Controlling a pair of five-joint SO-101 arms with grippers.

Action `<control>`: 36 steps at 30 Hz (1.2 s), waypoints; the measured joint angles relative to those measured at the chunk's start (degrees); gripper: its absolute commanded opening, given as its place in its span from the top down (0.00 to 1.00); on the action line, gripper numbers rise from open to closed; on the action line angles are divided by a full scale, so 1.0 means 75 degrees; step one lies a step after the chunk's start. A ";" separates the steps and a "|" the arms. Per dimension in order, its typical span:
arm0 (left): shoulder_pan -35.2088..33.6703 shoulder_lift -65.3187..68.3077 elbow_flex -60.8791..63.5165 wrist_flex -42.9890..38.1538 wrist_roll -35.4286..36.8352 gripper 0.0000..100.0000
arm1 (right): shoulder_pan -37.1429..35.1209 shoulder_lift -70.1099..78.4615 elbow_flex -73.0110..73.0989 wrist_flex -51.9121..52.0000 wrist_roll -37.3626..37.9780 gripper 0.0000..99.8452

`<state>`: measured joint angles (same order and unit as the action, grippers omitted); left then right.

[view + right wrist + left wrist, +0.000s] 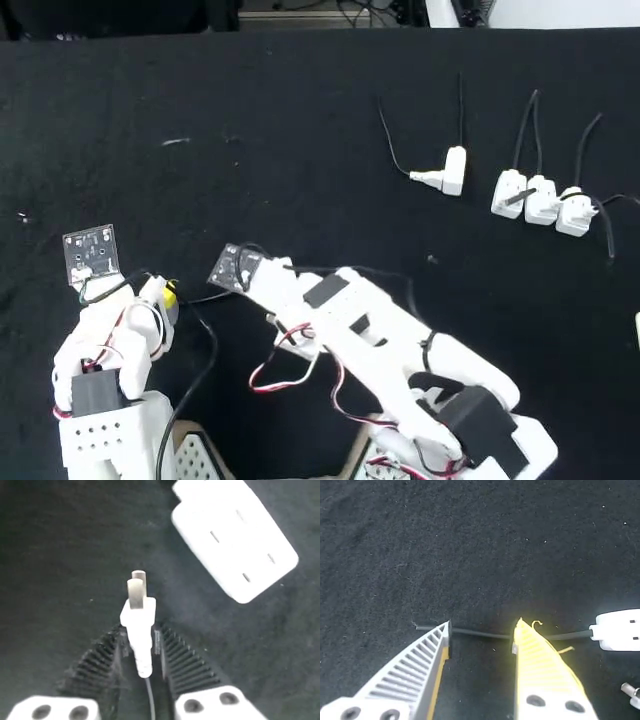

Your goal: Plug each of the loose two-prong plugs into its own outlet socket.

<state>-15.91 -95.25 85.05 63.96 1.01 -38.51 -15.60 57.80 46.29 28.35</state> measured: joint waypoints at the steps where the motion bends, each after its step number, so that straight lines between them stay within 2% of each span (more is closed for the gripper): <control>1: 0.0000 0.0000 0.0000 0.0000 0.0000 0.79 | 0.0023 -0.0141 0.0000 0.0035 0.0000 0.99; 4: 0.0000 0.0000 0.0000 0.0000 0.0000 0.79 | 0.0023 -0.1008 0.0000 0.0305 -0.0047 0.99; 8: 0.0035 0.0012 -0.0152 -0.0176 0.0000 0.79 | -0.0316 -0.2719 0.0070 0.0047 -0.0621 0.99; 11: 0.0434 0.0012 -0.0598 -0.0328 0.0164 0.79 | -0.0410 -0.3575 0.0586 -0.1090 -0.0973 0.99; 17: 0.1430 -0.0023 -0.1664 -0.0598 0.1160 0.79 | -0.0410 -0.3856 0.1711 -0.3821 -0.1407 0.99; 21: 0.1958 -0.0012 -0.1747 -0.1125 0.1500 0.79 | -0.0434 -0.3868 0.2133 -0.4900 -0.1442 0.99; 28: 0.3048 0.0000 -0.1758 -0.1301 0.1606 0.79 | -0.0445 -0.3868 0.2239 -0.5181 -0.1430 0.99; 36: 0.3048 -0.0035 -0.1653 -0.1336 0.1465 0.79 | -0.0445 -0.3903 0.2321 -0.5181 -0.1430 0.99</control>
<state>6.95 -95.52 72.66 53.93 12.00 -41.85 -44.88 75.21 7.43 17.63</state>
